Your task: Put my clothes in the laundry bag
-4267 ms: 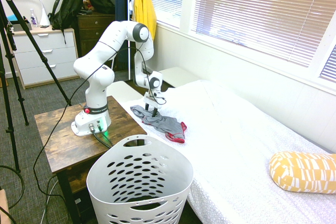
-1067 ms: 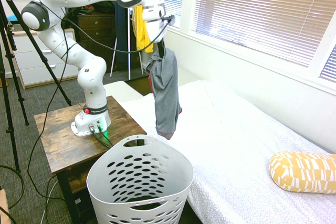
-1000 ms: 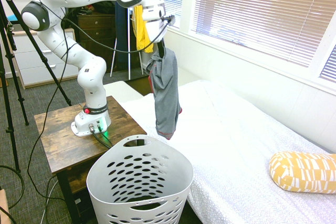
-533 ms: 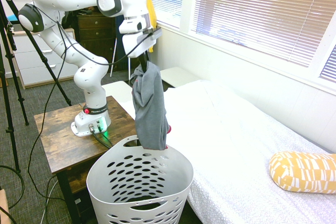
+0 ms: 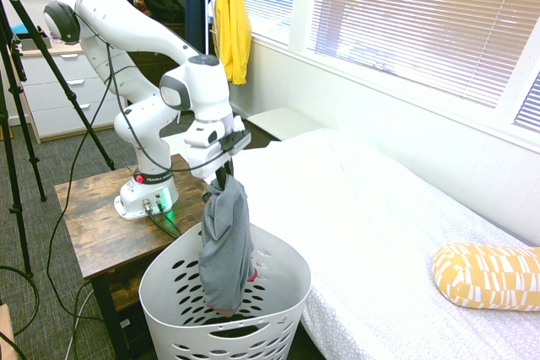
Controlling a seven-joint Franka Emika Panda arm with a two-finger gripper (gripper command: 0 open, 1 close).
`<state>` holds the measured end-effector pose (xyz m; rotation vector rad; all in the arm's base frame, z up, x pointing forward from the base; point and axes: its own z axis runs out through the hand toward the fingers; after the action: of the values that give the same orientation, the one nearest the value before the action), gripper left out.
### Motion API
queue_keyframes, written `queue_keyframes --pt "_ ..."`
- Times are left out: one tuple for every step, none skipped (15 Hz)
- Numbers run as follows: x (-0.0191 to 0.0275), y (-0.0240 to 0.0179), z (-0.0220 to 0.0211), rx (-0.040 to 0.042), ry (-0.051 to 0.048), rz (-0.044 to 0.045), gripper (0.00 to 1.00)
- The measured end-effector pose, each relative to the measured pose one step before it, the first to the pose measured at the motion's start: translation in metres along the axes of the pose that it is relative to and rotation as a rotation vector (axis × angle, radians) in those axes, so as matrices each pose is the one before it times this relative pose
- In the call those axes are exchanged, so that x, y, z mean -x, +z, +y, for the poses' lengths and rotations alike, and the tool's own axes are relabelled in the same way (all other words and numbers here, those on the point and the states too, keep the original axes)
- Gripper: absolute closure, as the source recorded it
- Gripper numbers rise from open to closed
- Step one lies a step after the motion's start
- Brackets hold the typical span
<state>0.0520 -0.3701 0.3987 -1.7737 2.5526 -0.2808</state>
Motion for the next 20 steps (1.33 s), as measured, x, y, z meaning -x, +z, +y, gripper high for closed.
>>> queue_keyframes --pt "0.00099 0.0184 -0.00051 -0.00201 0.00919 -0.01236 0.0" --pt "0.0004 0.01709 -0.0002 -0.00242 0.00924 -0.01333 0.0" --pt "-0.00197 0.01361 -0.00013 -0.00122 0.01044 -0.01337 0.0" --pt "-0.00266 0.01342 0.00123 0.00196 0.01503 -0.01309 0.0" --pt "-0.00289 0.01294 0.00262 0.00504 0.01058 -0.01163 0.0" --pt "-0.00233 0.011 0.0025 0.00607 0.00762 -0.00878 0.0" --pt "-0.00164 0.0095 0.00108 0.00567 0.0046 -0.00493 0.0" --pt "-0.00067 0.00605 -0.00082 0.00266 -0.00013 -0.00054 0.0" --pt "0.00109 -0.00064 -0.00543 -0.00452 -0.012 0.00668 0.0" --pt "0.00459 -0.00611 -0.01295 -0.00996 -0.03155 0.01371 0.0" --pt "0.0074 -0.00946 -0.01683 -0.0152 -0.03573 0.01505 0.0" --pt "0.00934 -0.01196 -0.0193 -0.01738 -0.03578 0.01133 0.0" --pt "0.00995 -0.01292 -0.02075 -0.01657 -0.03495 0.00855 0.0" --pt "0.01201 -0.01256 -0.02364 -0.01036 -0.03786 0.00734 0.0" --pt "0.01888 -0.01096 -0.02928 -0.0093 -0.04438 0.0071 0.0" --pt "0.02139 -0.00657 -0.03141 -0.00523 -0.04048 0.00284 0.0" --pt "0.02139 -0.00377 -0.03074 -0.00479 -0.03933 0.0033 0.0" --pt "0.0234 -0.00088 -0.031 -0.00333 -0.04169 0.00028 0.0" --pt "0.0234 0.00046 -0.02939 -0.00199 -0.04088 -0.00163 0.0" --pt "0.02335 0.00197 -0.02954 -0.0007 -0.03999 -0.00419 0.0"
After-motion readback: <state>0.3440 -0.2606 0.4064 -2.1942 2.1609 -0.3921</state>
